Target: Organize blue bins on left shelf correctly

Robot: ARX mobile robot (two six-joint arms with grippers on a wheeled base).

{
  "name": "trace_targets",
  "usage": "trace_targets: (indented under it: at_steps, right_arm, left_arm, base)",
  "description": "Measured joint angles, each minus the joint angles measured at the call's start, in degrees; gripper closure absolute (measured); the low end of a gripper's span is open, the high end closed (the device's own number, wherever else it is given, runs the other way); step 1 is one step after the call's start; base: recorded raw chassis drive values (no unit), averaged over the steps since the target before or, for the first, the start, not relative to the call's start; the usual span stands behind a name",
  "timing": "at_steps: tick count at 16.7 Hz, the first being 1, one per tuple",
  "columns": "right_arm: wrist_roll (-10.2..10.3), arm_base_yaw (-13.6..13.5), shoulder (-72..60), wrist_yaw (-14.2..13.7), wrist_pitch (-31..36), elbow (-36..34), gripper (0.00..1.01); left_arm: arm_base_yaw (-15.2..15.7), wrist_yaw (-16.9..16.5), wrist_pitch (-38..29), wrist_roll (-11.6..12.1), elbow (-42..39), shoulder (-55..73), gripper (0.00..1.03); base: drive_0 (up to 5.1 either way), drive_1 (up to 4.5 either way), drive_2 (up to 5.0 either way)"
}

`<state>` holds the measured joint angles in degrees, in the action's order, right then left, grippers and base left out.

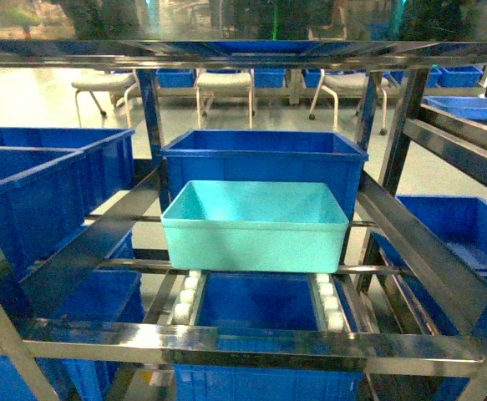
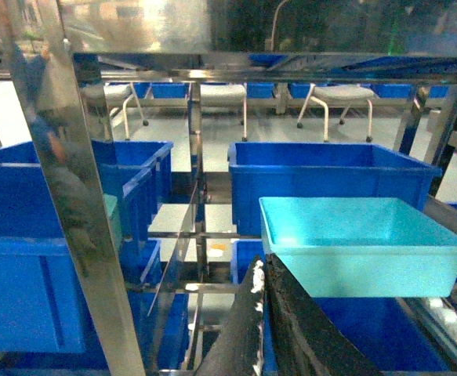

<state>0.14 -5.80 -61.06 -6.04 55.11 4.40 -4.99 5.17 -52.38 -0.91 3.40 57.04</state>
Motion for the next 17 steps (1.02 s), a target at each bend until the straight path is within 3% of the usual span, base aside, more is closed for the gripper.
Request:
trace_targets:
  at_steps: [2,4,5,8,17]
  right_arm:
    - [-0.02,0.85,5.22,1.03,-3.65,-1.38,0.99]
    - [-0.02,5.6,11.26,5.46,-8.02,-2.1,0.99]
    - [-0.02,6.12,14.08,5.49,-10.43,-2.78,0.99]
    - [-0.02,6.12,16.79,5.88,-12.92,-3.32,0.99]
    - [-0.02,6.08,39.58,5.9,-33.59,-3.63,0.99]
  left_arm:
    - [3.82,-4.42,4.37,0.04,-1.31,-5.31,1.01]
    - [5.22,-4.63,8.48,0.04,-1.86,-11.34,1.01]
    - [5.03,-5.03,10.99,0.04,-2.16,-13.75,1.01]
    - [4.87,-5.2,13.6,0.07,-2.49,-16.24,1.01]
    - [4.94,-5.18,32.83,0.07,-2.54,-37.73,1.01]
  base:
    - [0.0,0.0,0.0]
    - [0.0,0.0,0.0]
    - [0.0,0.0,0.0]
    - [0.0,0.0,0.0]
    - [0.0,0.0,0.0]
